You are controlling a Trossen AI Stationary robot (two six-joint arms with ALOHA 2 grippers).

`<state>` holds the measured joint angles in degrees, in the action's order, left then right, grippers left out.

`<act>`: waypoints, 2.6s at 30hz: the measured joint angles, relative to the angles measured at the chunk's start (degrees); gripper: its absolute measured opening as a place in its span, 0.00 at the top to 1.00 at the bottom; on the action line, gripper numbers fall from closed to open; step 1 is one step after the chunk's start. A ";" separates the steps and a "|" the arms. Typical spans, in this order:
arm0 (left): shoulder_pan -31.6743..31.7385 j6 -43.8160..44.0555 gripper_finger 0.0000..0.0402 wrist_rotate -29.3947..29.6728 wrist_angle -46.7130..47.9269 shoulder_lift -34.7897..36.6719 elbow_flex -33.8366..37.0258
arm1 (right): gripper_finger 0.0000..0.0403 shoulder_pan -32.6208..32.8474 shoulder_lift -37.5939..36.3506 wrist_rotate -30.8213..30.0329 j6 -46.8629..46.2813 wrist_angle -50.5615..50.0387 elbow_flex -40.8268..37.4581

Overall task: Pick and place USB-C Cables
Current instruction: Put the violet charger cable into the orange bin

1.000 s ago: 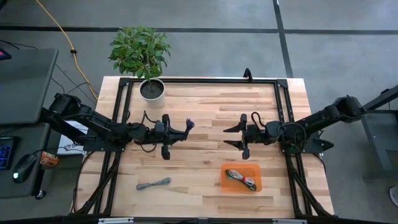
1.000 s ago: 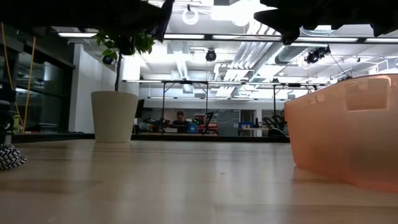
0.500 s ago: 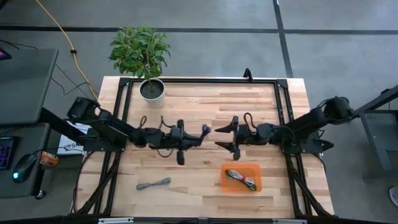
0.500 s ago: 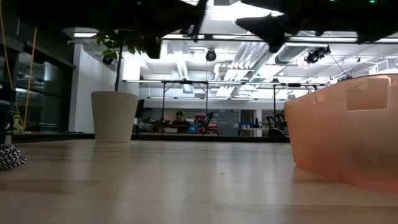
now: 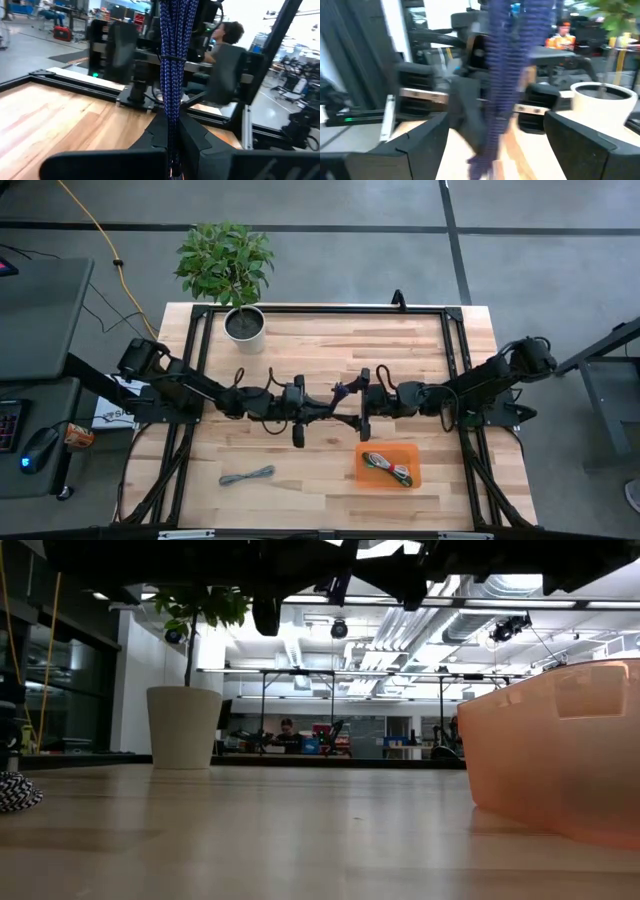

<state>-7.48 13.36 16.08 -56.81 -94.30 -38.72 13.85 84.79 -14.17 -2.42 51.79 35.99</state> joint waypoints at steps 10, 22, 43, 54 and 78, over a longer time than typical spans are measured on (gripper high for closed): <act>-0.02 1.27 1.00 -0.47 0.14 -1.27 -0.06 | 0.21 -0.31 0.72 1.29 -0.13 0.00 1.95; 0.35 0.48 1.00 -0.40 -0.05 -3.50 -2.80 | 0.57 -0.35 0.72 0.70 -1.20 -1.74 1.95; 0.24 -3.93 0.62 -0.31 10.34 2.69 -2.21 | 0.98 0.96 -6.26 -2.78 -1.80 -15.19 1.92; -2.73 -6.15 0.46 3.99 24.67 24.01 5.49 | 0.98 9.85 -23.90 -15.01 -3.29 -35.20 -5.40; -3.39 -8.15 0.46 7.75 19.23 32.39 14.45 | 0.98 14.14 -37.97 -18.60 -2.39 -28.81 -17.14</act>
<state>-10.87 5.21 23.83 -37.58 -61.91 -24.27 27.99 46.83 -32.77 -4.81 22.98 18.85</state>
